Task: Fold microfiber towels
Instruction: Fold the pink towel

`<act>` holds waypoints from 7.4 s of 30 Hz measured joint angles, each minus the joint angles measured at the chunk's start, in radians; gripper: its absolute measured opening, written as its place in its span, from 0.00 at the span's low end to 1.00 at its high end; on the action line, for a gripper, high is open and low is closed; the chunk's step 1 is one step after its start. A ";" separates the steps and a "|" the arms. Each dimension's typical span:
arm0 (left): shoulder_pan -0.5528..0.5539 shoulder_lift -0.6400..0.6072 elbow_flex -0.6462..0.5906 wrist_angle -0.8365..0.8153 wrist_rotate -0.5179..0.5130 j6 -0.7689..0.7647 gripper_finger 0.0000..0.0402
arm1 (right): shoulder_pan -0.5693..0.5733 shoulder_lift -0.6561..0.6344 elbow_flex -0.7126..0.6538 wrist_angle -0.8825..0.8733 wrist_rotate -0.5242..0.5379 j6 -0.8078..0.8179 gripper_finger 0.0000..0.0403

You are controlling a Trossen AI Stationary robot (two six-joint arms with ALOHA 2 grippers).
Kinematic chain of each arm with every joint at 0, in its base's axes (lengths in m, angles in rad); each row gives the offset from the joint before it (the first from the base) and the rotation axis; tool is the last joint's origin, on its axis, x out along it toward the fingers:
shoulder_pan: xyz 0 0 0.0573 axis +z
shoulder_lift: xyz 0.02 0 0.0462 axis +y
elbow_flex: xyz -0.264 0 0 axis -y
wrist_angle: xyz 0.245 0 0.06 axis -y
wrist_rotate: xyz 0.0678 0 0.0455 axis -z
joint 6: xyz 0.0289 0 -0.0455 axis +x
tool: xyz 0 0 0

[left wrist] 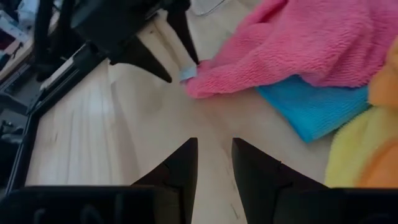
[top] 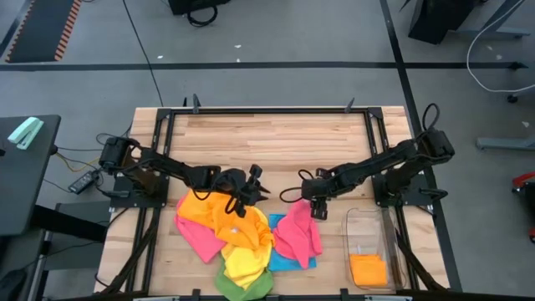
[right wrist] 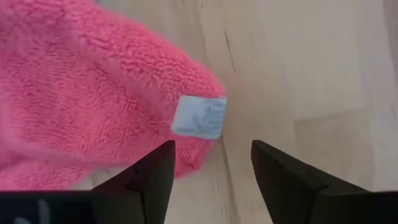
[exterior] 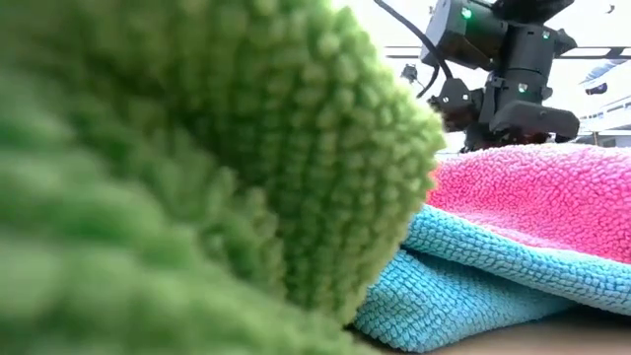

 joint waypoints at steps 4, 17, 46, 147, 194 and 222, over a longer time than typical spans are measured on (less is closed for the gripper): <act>0.011 0.000 0.000 0.000 0.000 -0.007 0.27 | 0.005 0.000 -0.029 0.013 -0.002 -0.011 0.53; 0.012 0.000 0.000 -0.001 0.001 -0.008 0.27 | 0.049 -0.005 -0.123 0.152 0.018 -0.035 0.43; 0.051 0.000 0.000 -0.010 0.007 -0.079 0.27 | 0.045 0.002 0.478 -0.654 0.153 -0.125 0.01; 0.077 0.000 0.003 0.180 -0.106 -0.236 0.27 | -0.250 0.222 0.148 0.410 0.254 -0.521 0.46; 0.079 0.001 0.003 0.147 -0.106 -0.315 0.27 | -0.424 0.289 0.167 0.414 -0.127 -0.557 0.11; 0.083 0.001 0.003 0.136 -0.106 -0.313 0.27 | -0.309 -0.187 0.168 -0.314 -0.142 -0.405 0.10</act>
